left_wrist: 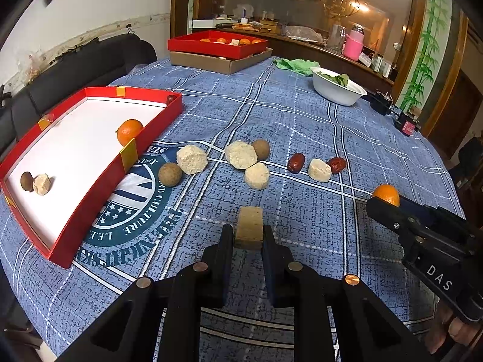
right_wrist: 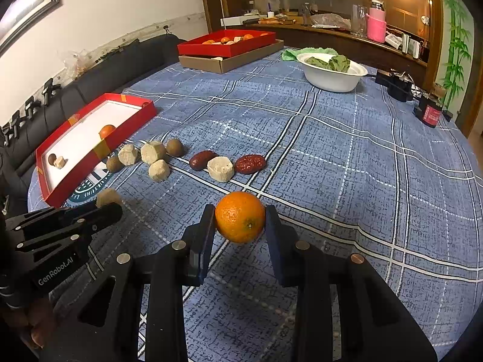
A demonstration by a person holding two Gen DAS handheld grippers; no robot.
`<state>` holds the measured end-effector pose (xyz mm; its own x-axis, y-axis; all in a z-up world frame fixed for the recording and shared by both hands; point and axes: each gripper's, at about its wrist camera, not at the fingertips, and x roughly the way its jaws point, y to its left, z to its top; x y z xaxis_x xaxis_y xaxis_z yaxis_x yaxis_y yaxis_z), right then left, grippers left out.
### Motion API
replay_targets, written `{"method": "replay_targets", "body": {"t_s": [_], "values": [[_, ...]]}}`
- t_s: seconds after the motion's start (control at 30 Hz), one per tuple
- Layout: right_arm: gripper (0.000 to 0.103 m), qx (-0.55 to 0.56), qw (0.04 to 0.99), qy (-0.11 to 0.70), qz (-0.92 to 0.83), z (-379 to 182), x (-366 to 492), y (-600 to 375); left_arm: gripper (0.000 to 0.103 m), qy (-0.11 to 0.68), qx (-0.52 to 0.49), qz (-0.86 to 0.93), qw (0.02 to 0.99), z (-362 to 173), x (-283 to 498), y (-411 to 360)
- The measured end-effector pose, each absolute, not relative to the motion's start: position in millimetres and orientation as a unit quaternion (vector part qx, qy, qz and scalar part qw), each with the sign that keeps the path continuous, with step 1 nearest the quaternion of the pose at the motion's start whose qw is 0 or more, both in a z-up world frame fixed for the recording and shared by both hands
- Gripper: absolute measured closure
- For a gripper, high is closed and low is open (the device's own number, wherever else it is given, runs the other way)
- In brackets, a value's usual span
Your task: Organize fruits
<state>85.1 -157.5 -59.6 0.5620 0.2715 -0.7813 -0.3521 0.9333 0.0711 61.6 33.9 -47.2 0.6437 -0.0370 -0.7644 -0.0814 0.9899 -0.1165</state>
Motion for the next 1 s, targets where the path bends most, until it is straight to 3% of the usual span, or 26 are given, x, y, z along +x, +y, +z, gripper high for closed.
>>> {"method": "replay_targets", "body": {"t_s": [1.0], "values": [[0.071,-0.098,0.873,0.416,0.233,-40.0,59.3,-88.1,0.086,0.389,-0.119,0.055,0.912,-26.8,38.2,95.8]]}}
